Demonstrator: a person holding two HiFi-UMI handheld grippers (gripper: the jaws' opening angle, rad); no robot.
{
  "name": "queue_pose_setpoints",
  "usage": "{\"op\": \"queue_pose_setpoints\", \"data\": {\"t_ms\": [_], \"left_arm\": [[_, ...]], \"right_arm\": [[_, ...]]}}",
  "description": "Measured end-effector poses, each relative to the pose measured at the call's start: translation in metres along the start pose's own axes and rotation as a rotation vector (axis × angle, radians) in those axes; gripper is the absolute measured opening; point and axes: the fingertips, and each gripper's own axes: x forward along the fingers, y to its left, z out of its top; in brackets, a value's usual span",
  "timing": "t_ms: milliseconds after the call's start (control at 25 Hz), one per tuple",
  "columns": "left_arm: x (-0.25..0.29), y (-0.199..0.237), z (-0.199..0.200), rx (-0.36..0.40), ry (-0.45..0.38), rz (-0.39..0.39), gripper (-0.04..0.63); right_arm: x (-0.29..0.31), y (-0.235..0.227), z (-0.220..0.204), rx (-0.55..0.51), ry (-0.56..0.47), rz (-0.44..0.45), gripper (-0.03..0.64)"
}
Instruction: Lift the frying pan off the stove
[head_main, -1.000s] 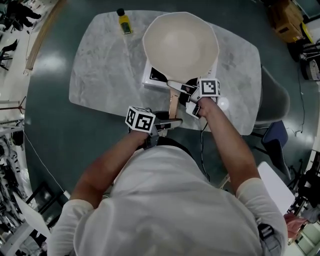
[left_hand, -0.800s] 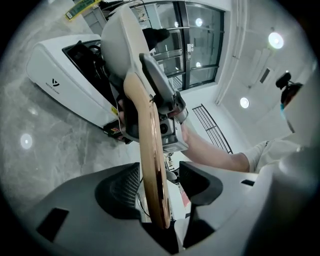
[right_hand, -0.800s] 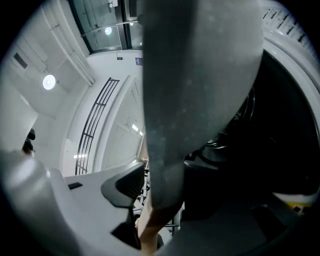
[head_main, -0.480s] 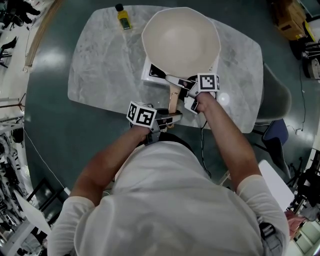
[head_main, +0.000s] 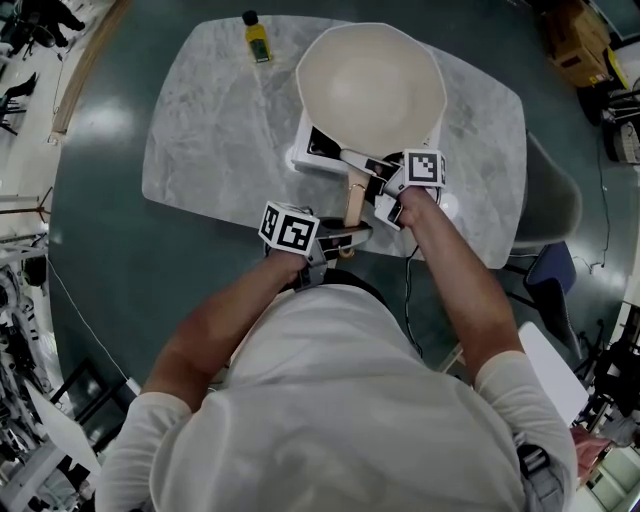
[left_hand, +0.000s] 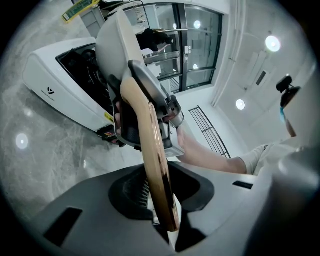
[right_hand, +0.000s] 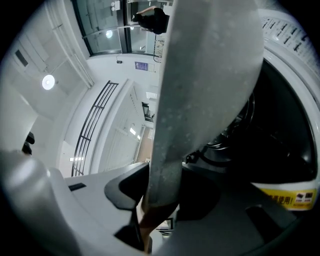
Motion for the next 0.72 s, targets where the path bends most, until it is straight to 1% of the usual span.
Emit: {"op": "queue_pose_setpoints", "data": {"t_ms": [160, 320, 520, 720], "left_arm": [[-0.006, -0.006, -0.001, 0.000, 0.001, -0.005, 0.106], [-0.013, -0.014, -0.003, 0.014, 0.025, -0.015, 0.107], [-0.028, -0.024, -0.008, 0.061, 0.090, -0.026, 0.107], [-0.037, -0.046, -0.020, 0.098, 0.156, -0.050, 0.107]], "right_arm": [[-0.001, 0.001, 0.000, -0.016, -0.017, -0.018, 0.167], [0.000, 0.012, -0.004, -0.003, -0.048, -0.017, 0.167], [-0.003, 0.034, -0.005, -0.017, -0.119, -0.028, 0.166], [-0.018, 0.056, -0.015, -0.021, -0.203, -0.036, 0.166]]}}
